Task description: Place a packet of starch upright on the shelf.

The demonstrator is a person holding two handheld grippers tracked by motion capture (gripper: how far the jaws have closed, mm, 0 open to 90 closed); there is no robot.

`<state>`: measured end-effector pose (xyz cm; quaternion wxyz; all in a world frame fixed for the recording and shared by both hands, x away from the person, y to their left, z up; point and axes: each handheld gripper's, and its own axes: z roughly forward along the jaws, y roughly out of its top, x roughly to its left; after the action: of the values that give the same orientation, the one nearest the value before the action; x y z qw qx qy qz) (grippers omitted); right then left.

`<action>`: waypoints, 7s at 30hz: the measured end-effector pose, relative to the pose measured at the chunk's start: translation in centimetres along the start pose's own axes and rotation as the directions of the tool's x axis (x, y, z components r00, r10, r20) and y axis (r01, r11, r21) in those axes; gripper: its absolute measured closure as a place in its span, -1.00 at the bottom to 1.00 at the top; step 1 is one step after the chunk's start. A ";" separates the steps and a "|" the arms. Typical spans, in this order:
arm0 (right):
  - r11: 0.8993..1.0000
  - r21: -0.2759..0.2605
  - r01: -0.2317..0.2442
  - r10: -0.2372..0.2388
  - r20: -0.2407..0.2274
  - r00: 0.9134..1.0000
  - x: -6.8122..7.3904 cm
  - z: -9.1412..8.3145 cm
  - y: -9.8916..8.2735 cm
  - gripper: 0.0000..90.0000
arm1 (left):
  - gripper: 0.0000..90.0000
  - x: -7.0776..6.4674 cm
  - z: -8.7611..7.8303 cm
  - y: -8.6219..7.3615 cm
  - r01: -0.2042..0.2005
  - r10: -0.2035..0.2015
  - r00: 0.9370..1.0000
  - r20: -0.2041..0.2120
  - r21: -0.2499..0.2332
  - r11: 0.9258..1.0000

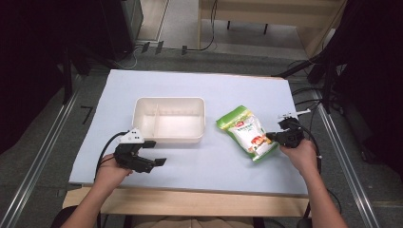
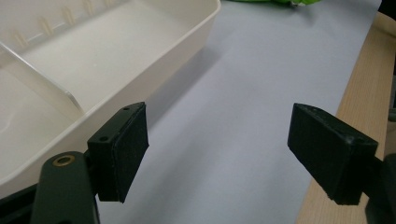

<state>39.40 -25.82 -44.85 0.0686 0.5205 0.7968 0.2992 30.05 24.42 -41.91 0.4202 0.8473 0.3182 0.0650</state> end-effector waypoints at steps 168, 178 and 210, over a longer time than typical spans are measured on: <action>0.951 -0.298 0.077 -0.178 -0.328 0.928 11.8 -9.8 17.8 1.00 | -0.53 0.3 -0.1 -0.1 0.015 -0.015 1.000 0.003 -0.017 1.000; 0.945 -0.313 0.098 -0.207 -0.335 0.919 14.4 -10.1 21.2 1.00 | -0.53 0.3 -0.1 -0.1 0.015 -0.015 1.000 0.002 -0.017 1.000; 0.957 -0.246 0.155 -0.242 -0.382 0.892 23.6 -0.4 25.4 1.00 | -0.53 0.3 -0.2 -0.1 0.019 -0.019 1.000 0.019 -0.029 0.999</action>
<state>48.68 1.72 -25.82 -0.0145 0.3518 0.8068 0.4745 30.16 24.70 -41.91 0.4361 0.8386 0.3213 0.0576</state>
